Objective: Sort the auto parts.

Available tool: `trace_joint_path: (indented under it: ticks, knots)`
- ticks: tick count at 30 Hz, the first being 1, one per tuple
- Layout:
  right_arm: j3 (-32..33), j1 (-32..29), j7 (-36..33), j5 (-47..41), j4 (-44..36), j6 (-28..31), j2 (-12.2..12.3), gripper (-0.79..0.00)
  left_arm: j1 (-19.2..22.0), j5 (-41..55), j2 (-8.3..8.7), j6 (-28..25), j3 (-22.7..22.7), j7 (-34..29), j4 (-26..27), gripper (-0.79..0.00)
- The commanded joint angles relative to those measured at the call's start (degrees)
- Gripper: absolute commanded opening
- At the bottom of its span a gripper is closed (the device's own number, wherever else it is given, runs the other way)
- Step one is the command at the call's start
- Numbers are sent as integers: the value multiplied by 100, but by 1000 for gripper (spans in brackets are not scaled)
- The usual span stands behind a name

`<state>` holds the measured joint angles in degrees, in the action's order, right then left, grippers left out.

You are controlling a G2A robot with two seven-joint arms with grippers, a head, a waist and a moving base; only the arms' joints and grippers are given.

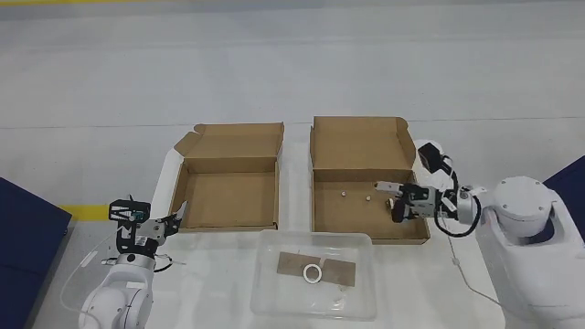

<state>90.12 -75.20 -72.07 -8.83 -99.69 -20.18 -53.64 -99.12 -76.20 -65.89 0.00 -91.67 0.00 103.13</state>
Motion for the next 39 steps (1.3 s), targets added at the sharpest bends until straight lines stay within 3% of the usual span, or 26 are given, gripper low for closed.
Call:
trace_joint_path:
  ticks: [1, 16, 21, 39]
  knots:
    - [41, -53, -96, -128, 0, 112, 13, 0, 0, 0, 0, 0, 0, 0, 0, 0]
    - [855, -485, -1593, -1554, 620, 1460, 163, 0, 0, 0, 0, 0, 0, 0, 0, 0]
    - [925, -757, -1593, -1673, 558, 1692, 244, 0, 0, 0, 0, 0, 0, 0, 0, 0]
    - [925, -757, -1593, -1673, 558, 1692, 244, 0, 0, 0, 0, 0, 0, 0, 0, 0]
